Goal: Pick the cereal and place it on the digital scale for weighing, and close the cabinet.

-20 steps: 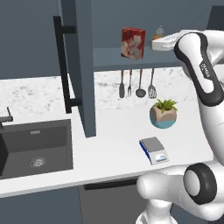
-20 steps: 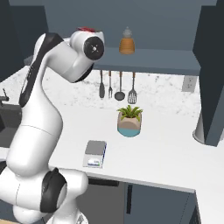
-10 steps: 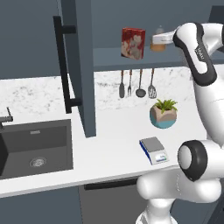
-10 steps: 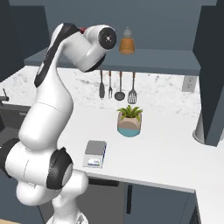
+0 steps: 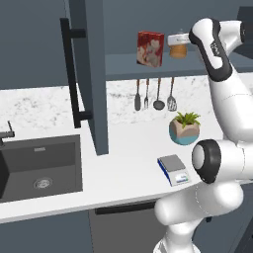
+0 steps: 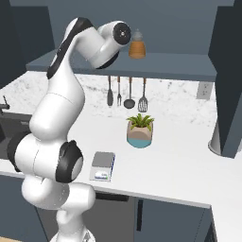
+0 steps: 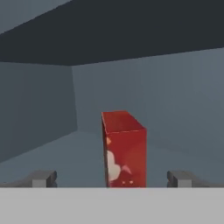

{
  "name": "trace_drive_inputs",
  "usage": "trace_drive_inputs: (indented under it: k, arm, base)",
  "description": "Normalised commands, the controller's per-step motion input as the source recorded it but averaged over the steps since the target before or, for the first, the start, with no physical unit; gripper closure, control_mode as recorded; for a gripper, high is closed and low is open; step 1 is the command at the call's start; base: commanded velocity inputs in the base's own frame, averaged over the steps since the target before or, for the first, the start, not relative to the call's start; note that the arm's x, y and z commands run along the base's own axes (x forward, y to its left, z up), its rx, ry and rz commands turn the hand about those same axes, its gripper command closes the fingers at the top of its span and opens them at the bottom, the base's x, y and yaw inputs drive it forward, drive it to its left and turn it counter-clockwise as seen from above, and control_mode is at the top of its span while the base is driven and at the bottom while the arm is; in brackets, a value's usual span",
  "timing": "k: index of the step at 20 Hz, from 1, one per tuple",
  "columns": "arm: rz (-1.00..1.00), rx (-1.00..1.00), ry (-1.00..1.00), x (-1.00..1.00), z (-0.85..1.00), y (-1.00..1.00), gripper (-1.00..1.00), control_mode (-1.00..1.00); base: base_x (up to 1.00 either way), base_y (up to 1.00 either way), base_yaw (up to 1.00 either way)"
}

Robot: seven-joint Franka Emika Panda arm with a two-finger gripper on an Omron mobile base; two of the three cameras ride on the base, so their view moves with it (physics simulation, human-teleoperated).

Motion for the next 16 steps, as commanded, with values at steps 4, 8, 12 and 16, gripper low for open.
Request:
trace_drive_inputs:
  k: [4,8,12,16]
  arm:
    - [0.00,0.00,0.05,0.43,0.00,0.00,-1.00,-1.00]
    - [0.00,-0.01,0.04,0.37,0.00,0.01,-1.00,-1.00]
    - [0.00,-0.03,0.00,0.20,-0.06,0.13,-1.00,-1.00]
    - [0.00,-0.04,0.00,0.16,-0.09,0.18,-1.00,-1.00]
  base:
    - [0.00,0.00,0.00]
    - [0.00,0.00,0.00]
    - [0.00,0.00,0.00]
    - [0.00,0.00,0.00]
